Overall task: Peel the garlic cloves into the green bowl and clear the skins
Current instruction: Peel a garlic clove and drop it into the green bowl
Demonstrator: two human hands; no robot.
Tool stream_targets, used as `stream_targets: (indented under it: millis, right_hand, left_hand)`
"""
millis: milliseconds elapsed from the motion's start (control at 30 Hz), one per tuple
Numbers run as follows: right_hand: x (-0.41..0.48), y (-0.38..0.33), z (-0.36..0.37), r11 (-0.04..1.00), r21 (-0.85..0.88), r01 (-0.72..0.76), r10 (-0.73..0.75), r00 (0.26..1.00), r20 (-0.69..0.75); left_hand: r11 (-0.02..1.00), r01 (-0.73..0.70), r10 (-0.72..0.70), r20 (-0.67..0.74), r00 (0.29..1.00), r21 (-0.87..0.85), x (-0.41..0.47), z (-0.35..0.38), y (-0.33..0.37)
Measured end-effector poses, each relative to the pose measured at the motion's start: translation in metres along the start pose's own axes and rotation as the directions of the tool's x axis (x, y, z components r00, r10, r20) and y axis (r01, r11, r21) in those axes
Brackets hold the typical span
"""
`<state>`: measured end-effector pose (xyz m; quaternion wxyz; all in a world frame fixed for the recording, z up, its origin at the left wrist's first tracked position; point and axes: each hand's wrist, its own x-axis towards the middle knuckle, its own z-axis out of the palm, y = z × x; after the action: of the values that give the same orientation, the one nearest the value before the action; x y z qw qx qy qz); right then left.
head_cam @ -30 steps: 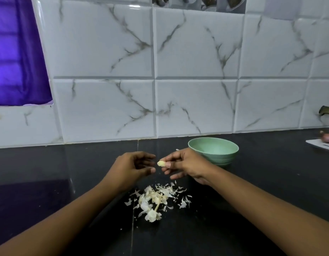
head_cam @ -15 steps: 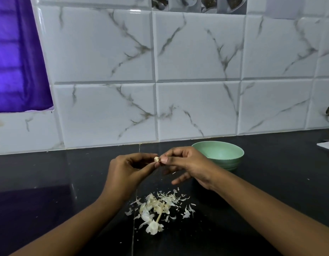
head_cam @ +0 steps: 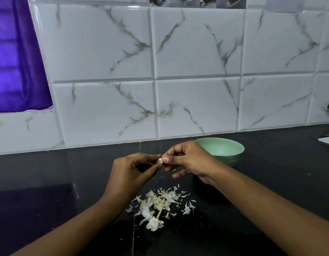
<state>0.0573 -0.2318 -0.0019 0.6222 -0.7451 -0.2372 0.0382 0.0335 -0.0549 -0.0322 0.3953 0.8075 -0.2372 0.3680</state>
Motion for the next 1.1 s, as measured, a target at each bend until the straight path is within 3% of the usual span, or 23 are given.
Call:
stream_targets:
  millis: [267,567,767,900,1000,1100]
  right_hand:
    - [0.0,0.001,0.001,0.997,0.066,-0.039,0.038,0.999,0.008]
    - [-0.002,-0.002,0.009,0.998,-0.068,0.012,-0.016,0.997,-0.072]
    - [0.001,0.007,0.017,0.981,-0.193,0.003,-0.025,0.993,-0.112]
    - [0.002,0.009,0.009,0.959,-0.28,-0.052,0.022,0.994,-0.109]
    - [0.0,-0.001,-0.005,0.965,-0.261,-0.027,0.01,0.998,-0.066]
    - [-0.004,-0.008,-0.011,0.959,-0.284,0.016,-0.022,1.0,-0.016]
  left_hand:
    - [1.0,-0.016,0.016,-0.009,1.0,-0.009,0.0,0.0,-0.001]
    - [0.998,-0.062,0.062,-0.01,0.998,-0.001,-0.002,0.0,-0.002]
    - [0.995,-0.045,0.04,-0.066,0.997,-0.085,-0.001,0.002,0.004]
    - [0.93,0.166,-0.185,-0.026,0.982,-0.327,0.003,0.0,0.007]
    - [0.73,0.412,-0.414,0.127,0.902,-0.545,0.009,-0.003,0.002]
    - [0.573,0.568,-0.503,0.293,0.813,-0.591,0.011,-0.003,0.002]
